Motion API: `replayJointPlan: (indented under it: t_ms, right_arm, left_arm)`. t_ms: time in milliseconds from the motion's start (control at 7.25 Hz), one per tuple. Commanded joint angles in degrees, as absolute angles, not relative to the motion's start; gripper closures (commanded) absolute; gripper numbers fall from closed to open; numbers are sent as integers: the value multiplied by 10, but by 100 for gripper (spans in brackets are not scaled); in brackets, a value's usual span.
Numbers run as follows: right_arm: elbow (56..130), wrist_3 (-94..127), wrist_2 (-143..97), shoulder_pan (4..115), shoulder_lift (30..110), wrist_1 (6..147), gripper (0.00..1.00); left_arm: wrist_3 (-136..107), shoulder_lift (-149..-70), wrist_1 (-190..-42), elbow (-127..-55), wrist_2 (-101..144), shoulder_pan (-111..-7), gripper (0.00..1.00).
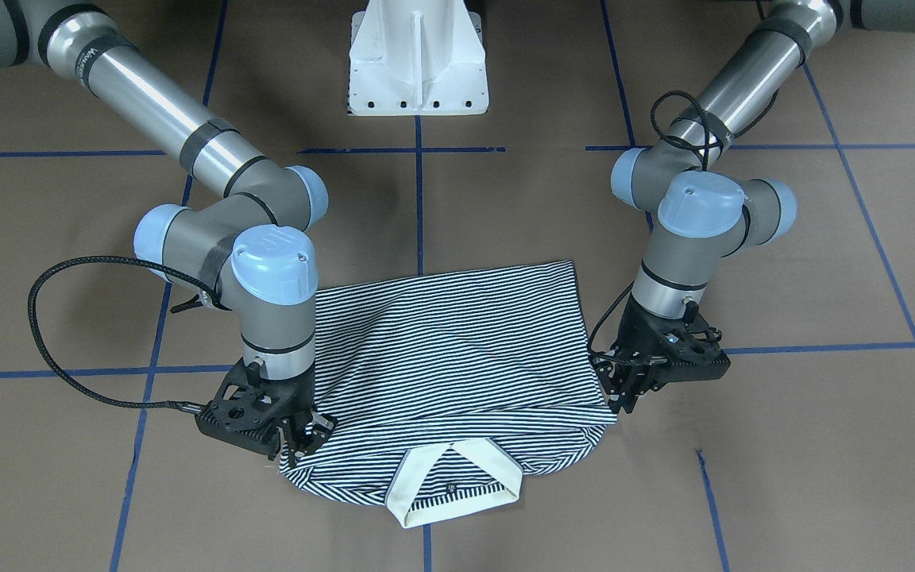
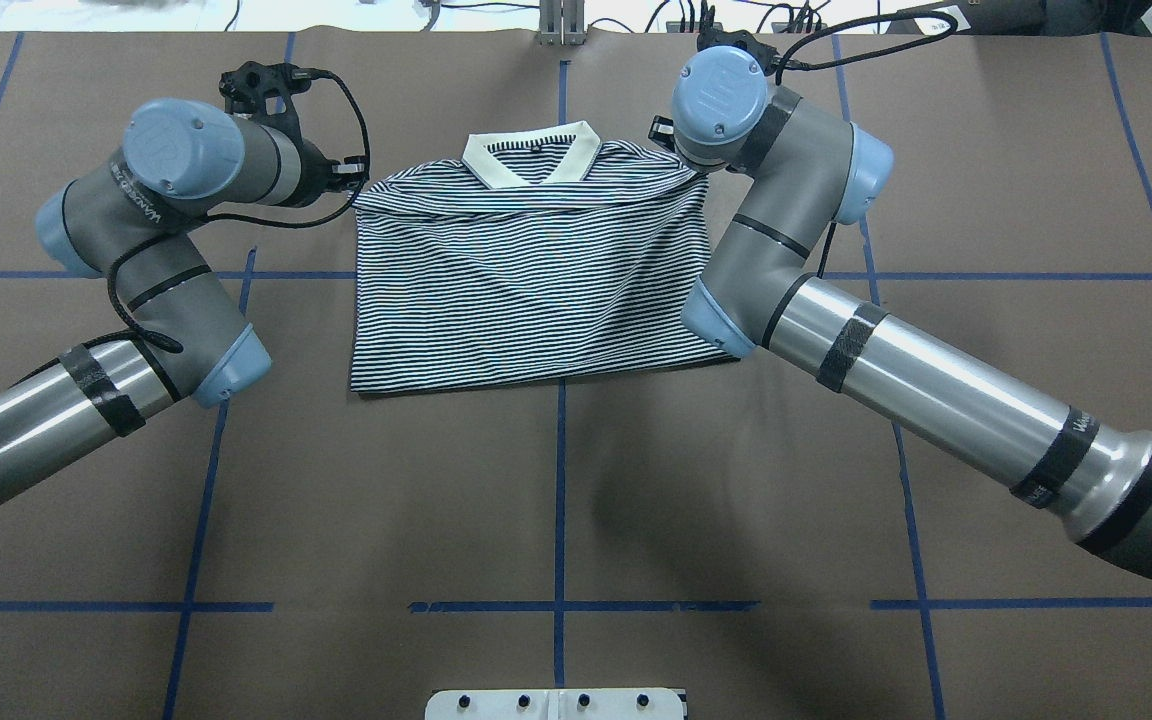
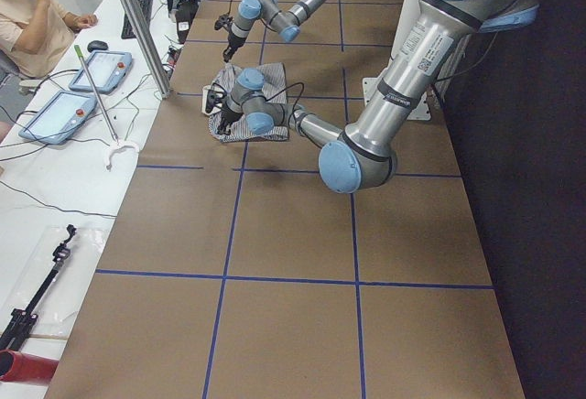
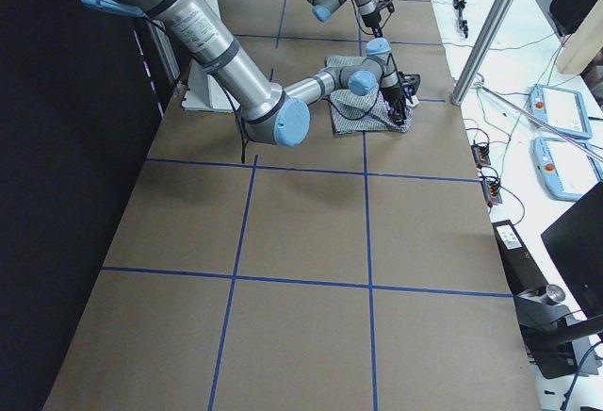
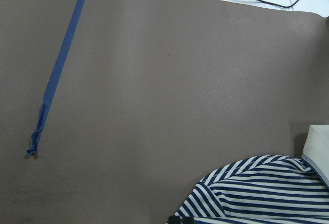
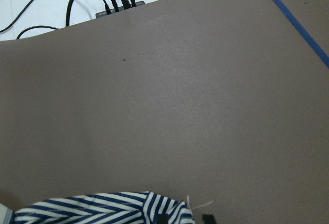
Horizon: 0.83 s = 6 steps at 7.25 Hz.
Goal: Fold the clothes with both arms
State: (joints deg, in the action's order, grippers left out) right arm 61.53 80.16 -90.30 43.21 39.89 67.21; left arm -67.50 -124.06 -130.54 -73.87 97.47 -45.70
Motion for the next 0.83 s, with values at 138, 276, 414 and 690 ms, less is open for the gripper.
replayJointPlan:
  t_ms: [138,276,414,690]
  right_arm:
    - [690,817,-935,439,431,641,46]
    - [786,834,-953,438,512,641,39]
    - [865,852,-952,412,581,641,34]
    - [965,992,-944,367,667,640,34]
  left_arm:
    - [-675,-1230,-1346,-751,976,-460,52]
    - [-678,-1212,-1346,-782,977,-461,51]
    - [-679,-1196,-1346,-798,978,-460,50]
    - [-682,-1189,-1347,-798,978,-460,50]
